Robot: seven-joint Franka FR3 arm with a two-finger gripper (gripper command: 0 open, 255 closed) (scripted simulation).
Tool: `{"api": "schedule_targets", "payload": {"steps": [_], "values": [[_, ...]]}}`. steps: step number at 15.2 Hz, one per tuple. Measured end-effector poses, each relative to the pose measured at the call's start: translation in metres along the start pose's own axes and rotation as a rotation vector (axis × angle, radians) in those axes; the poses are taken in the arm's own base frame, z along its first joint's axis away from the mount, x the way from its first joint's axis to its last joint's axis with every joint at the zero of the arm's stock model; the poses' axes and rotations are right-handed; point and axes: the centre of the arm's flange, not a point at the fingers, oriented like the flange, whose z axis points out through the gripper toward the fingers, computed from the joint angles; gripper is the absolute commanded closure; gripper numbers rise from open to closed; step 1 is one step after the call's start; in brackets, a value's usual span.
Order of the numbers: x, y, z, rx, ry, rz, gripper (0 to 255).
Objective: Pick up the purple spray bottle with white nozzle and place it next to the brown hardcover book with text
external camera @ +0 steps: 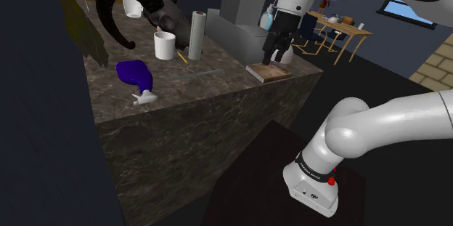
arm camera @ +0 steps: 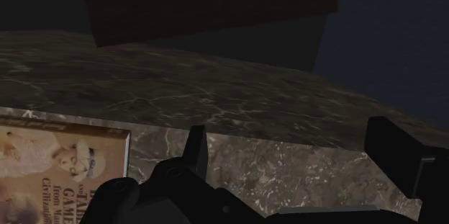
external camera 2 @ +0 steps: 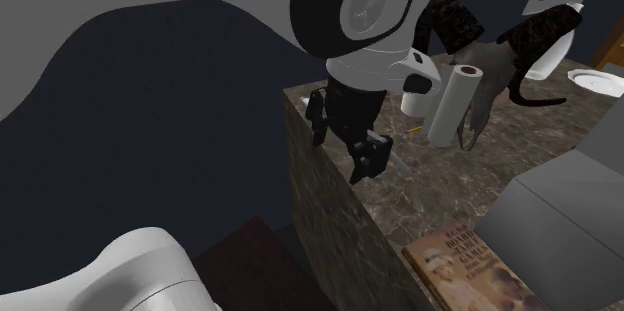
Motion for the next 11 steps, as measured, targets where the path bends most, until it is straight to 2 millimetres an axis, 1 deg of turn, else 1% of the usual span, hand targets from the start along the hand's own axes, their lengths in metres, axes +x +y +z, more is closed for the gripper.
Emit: {"api": "schedule_targets", "payload": {"steps": [1,3,4,6,9,11], "values": [[0.0,0.0,0.0,0.0,0.0,0.0,0],[0.007,-0.012,0.004,-0.007,0.004,0.003,0],[0.013,-0.022,0.008,-0.011,0.006,0.006,0],[0.032,-0.04,0.015,-0.021,0.011,0.012,0],[0.054,-0.072,0.025,-0.037,0.021,0.021,0],[0.071,-0.094,0.036,-0.047,0.027,0.027,0]]}}
